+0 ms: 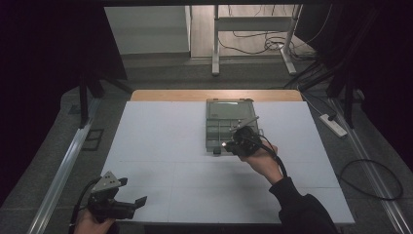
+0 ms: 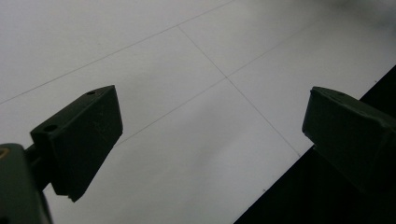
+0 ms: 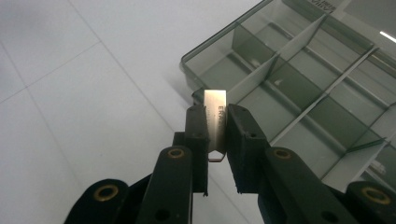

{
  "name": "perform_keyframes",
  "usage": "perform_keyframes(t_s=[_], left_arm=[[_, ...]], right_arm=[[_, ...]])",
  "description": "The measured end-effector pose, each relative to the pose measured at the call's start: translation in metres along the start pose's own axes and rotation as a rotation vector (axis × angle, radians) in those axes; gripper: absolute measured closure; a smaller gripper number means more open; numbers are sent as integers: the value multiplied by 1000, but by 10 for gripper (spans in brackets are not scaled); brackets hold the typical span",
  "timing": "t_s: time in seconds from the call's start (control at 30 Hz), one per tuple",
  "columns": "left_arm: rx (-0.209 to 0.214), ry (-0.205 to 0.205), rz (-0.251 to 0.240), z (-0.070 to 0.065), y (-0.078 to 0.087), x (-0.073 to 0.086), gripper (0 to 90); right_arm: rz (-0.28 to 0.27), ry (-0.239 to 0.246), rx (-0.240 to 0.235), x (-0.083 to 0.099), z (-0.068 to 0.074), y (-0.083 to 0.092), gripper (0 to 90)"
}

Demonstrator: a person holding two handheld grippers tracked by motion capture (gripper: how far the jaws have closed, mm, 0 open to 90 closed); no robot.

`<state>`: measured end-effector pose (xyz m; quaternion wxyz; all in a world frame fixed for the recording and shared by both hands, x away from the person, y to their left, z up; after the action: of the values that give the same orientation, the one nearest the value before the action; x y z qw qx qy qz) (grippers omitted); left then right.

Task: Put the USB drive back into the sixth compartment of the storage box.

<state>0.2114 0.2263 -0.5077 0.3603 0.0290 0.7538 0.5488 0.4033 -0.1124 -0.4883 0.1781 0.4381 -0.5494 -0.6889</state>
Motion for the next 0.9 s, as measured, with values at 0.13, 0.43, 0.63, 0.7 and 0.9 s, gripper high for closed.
perform_keyframes(t_s=[0.13,0.43,0.63,0.7,0.9], left_arm=[[0,-1,1,0,0,0,44],[4,-2,6,0,-1,0,43],[4,0,9,0,-1,0,43],[3,0,9,0,-1,0,44],[-4,-1,13,0,-1,0,47]], right_arm=[[-3,-12,10,-3,-6,-3,785],[-14,-33,29,-12,-16,-6,785],[-24,-43,48,-17,-22,-8,785],[-26,-45,51,-19,-24,-9,785],[-22,-50,66,-21,-31,-14,784]])
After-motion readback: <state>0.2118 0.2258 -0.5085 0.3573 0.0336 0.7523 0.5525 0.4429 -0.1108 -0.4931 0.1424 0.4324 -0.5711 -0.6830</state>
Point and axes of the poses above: each handheld gripper's, and its own axes: y roughly backward along the jaws, x roughly out of its underside, z roughly to its left, the point moved 5 cm from there along -y, roughly forward along the jaws, and after that the axes turned 15 degrees about z, right-handed, at the moved point
